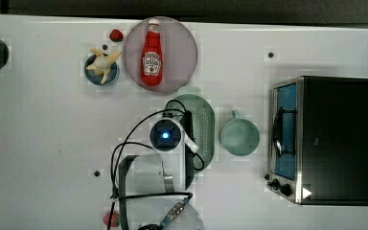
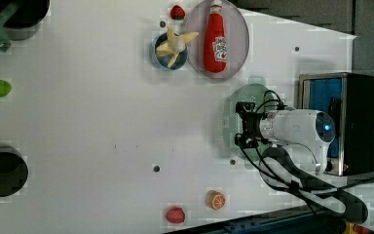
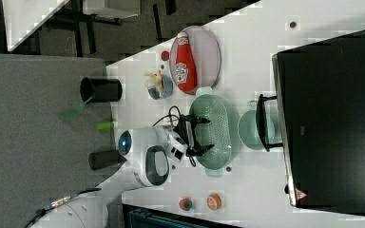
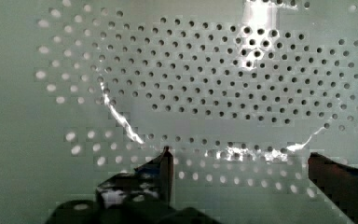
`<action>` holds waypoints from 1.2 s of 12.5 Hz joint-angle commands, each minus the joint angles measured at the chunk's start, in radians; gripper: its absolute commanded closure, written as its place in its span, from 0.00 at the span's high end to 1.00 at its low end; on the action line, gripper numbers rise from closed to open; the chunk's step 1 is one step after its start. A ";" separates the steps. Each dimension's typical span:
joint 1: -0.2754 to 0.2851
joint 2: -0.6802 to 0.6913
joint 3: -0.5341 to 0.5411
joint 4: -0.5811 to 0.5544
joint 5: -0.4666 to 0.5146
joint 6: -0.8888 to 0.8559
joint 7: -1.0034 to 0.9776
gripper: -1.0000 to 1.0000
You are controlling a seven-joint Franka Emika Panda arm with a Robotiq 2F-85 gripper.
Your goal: Drag strainer right to left.
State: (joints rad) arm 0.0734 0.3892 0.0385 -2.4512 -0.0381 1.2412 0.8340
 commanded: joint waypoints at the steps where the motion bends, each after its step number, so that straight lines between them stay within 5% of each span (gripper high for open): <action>1: 0.076 -0.001 0.011 0.022 -0.007 0.001 0.152 1.00; 11: 0.250 0.038 0.024 0.086 0.005 -0.006 0.313 1.00; 15: 0.308 0.081 0.028 0.164 0.089 -0.061 0.313 1.00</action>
State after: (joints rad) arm 0.3540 0.4587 0.0579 -2.3438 0.0486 1.1934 1.0918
